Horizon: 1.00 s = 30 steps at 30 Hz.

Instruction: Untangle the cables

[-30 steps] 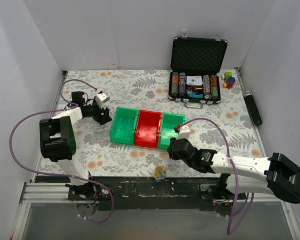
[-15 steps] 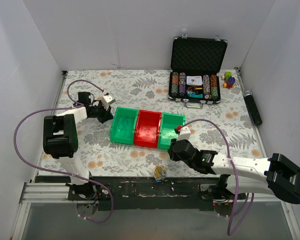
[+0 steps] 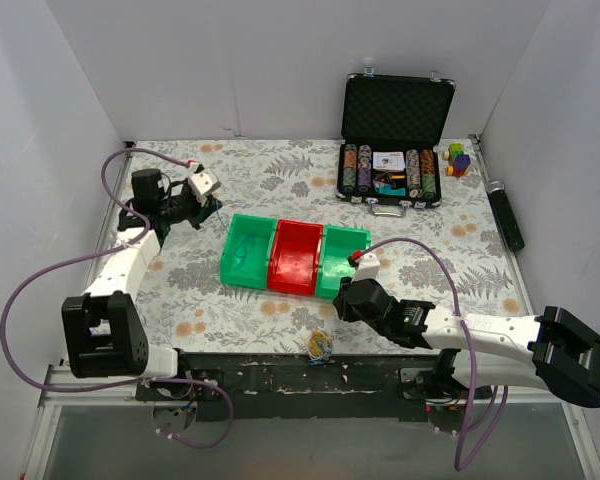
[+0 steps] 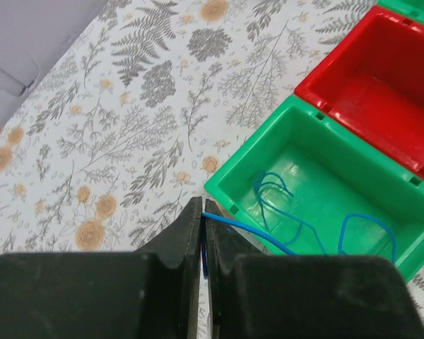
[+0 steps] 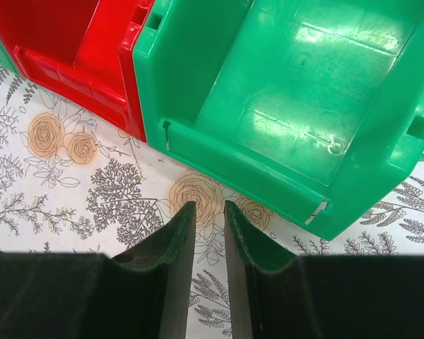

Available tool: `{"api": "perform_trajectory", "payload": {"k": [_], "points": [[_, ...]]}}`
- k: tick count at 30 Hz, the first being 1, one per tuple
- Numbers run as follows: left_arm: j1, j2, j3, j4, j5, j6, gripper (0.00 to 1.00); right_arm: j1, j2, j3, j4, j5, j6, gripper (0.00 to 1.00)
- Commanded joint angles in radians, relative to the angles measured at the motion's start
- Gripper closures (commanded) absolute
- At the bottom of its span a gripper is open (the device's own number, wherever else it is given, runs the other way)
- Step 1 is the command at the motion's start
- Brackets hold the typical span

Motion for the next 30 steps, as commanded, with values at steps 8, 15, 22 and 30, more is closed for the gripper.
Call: {"api": "perform_trajectory", "payload": {"k": [8,15,22,30], "points": [[-0.208,-0.024,-0.131,0.043,-0.076,0.019,1.00,0.002,-0.008,0.021,0.022,0.001,0.006,0.70],[-0.240,0.056,-0.104,0.061,-0.113,-0.012,1.00,0.002,-0.017,0.014,0.017,0.005,0.011,0.70],[-0.246,0.131,-0.046,-0.034,-0.079,-0.051,0.62,0.003,-0.016,0.024,0.005,0.010,0.011,0.70],[-0.248,0.097,0.006,-0.189,-0.087,-0.003,0.37,0.002,-0.007,0.024,0.014,0.008,0.008,0.70]]}}
